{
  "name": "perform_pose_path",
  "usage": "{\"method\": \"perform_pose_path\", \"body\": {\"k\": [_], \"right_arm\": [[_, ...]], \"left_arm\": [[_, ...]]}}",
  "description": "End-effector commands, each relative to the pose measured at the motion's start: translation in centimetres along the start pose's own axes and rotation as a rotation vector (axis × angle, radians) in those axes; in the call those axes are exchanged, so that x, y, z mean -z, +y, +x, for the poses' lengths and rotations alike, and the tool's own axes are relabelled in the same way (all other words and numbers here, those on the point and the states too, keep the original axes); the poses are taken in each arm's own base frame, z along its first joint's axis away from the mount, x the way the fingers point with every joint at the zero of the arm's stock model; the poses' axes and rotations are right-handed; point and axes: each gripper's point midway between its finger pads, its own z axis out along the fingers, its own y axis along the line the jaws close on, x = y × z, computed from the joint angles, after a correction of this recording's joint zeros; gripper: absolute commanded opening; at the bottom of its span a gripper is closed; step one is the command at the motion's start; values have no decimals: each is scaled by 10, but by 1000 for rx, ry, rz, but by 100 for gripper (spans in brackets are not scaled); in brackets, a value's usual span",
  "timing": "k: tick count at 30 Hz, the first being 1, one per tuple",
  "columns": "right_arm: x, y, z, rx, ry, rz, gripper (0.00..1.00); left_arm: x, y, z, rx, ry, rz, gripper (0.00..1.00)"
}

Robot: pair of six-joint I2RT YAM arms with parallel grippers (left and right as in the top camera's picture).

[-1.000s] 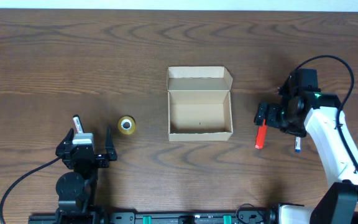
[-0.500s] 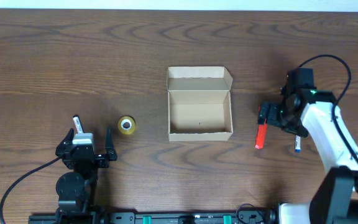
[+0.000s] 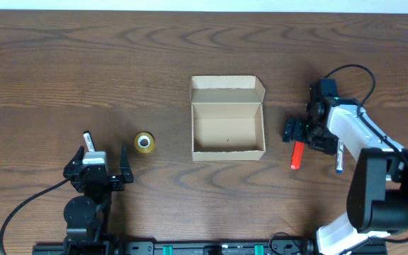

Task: Pack container
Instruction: 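Reach right gripper to the red box cutter and grasp it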

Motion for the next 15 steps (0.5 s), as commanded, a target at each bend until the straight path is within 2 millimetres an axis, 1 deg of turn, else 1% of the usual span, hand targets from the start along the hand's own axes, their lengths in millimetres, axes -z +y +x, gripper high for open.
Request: {"method": "perform_pose_path", "body": {"k": [1,5,6,7,8,9,11,12,15], "right_arm": [[-11,1,5,-12,30,12,99],[-15,2,2,-13,24,10,99],[-15,2,1,-13,20,8,97],[-15,2,0,-13,17,7,93],[-15,3,-1,-13,14,6,84],[-15,3,-1,-13,12,6,72],[-15,3,-2,-13,9,5,45],[-15,3,-3,-14,6,4,29],[-15,4,-5,-14,-4,0,1]], "left_arm": [[-3,1,16,2,36,-5,95],[-3,1,16,2,36,-5,95],[-3,1,16,2,36,-5,95],[-3,1,16,2,36,-5,95],[-3,1,16,2,36,-5,95],[-3,1,16,2,36,-5,95],[-3,1,16,2,36,-5,95],[-3,1,16,2,36,-5,95],[-3,1,16,2,36,-5,95]]}}
